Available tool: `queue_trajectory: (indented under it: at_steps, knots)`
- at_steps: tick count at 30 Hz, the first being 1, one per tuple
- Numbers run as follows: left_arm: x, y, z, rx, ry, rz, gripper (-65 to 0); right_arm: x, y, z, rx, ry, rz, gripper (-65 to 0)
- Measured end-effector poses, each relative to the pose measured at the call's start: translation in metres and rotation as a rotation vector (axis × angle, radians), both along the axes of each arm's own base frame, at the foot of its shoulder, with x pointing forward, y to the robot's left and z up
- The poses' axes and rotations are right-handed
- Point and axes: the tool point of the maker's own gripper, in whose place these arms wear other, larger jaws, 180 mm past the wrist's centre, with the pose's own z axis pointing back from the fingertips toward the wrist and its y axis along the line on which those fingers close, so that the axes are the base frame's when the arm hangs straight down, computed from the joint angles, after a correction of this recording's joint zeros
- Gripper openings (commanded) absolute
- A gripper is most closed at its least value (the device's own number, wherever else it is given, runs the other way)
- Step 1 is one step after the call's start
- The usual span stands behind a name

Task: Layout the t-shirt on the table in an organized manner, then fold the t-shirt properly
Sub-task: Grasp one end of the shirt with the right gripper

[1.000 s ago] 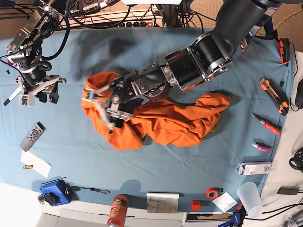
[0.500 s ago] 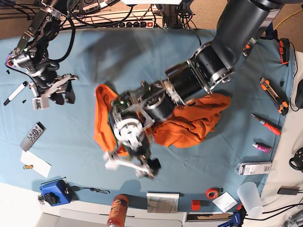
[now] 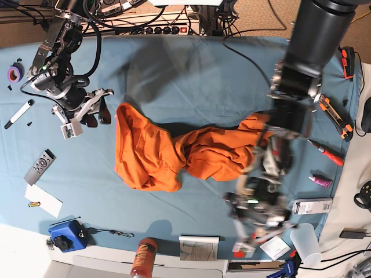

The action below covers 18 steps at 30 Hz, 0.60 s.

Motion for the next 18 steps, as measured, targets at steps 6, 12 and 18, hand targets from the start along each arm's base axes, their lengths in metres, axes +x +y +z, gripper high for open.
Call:
queue_trajectory:
  at_steps: [6, 12, 18]
  knots:
    - [-0.02, 0.038, -0.024, -0.024, 0.061, -0.008, -26.4, -0.016, 0.009, -0.016, -0.009, 0.063, 0.035, -30.9]
    - [-0.035, 0.039, -0.043, -0.032, 0.101, -0.026, -26.4, -0.033, 0.015, -0.036, -0.046, 0.127, 0.044, -30.2]
    - [-0.036, 0.037, -0.044, -0.039, 0.104, -0.029, -26.4, -0.016, 0.007, -0.024, 0.007, 0.056, -0.077, -30.2]
